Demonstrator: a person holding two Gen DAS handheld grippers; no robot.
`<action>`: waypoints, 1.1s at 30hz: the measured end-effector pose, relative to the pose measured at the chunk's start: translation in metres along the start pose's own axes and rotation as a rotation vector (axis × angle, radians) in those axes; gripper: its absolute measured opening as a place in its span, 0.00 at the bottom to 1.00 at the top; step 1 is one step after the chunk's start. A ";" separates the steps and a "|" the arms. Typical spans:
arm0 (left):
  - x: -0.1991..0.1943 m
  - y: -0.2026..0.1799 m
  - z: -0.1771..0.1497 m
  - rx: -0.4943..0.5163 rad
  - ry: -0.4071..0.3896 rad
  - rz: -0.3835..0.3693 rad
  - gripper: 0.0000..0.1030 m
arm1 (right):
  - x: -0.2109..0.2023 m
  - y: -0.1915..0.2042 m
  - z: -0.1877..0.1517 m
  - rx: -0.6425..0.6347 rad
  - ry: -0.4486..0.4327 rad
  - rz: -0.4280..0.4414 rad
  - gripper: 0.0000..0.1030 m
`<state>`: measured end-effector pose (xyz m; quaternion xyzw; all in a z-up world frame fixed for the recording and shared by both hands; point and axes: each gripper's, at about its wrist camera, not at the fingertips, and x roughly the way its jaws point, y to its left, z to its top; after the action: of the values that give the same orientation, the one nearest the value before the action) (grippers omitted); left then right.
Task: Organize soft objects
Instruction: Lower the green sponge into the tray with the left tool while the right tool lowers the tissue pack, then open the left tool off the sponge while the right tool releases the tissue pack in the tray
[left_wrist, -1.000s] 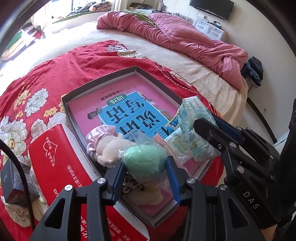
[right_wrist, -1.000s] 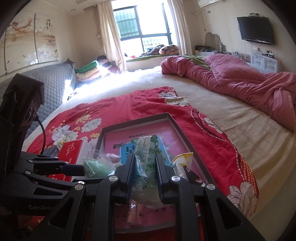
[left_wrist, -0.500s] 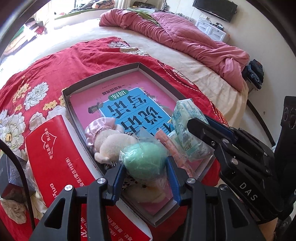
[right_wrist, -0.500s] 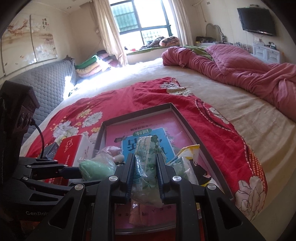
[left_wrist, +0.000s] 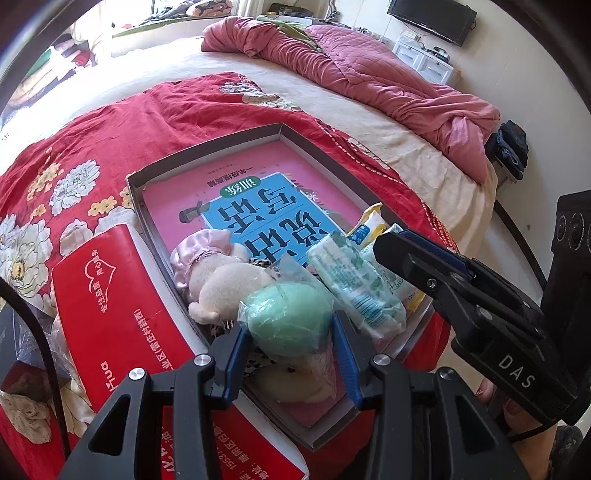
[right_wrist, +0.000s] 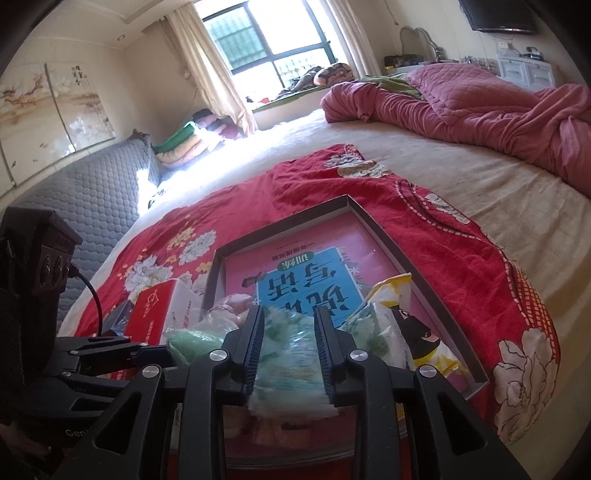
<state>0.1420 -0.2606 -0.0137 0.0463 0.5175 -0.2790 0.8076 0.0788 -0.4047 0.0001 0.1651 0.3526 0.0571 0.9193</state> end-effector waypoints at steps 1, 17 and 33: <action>0.000 0.000 0.000 0.001 0.001 0.001 0.42 | 0.000 -0.001 -0.001 0.007 0.002 0.006 0.36; 0.000 -0.004 0.000 0.020 -0.004 0.023 0.42 | -0.004 0.001 -0.002 -0.035 -0.004 -0.088 0.52; -0.004 -0.010 0.001 0.053 -0.024 0.055 0.55 | -0.011 -0.003 -0.001 -0.042 -0.032 -0.133 0.57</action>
<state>0.1366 -0.2682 -0.0078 0.0785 0.4986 -0.2706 0.8198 0.0703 -0.4095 0.0051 0.1228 0.3466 0.0007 0.9300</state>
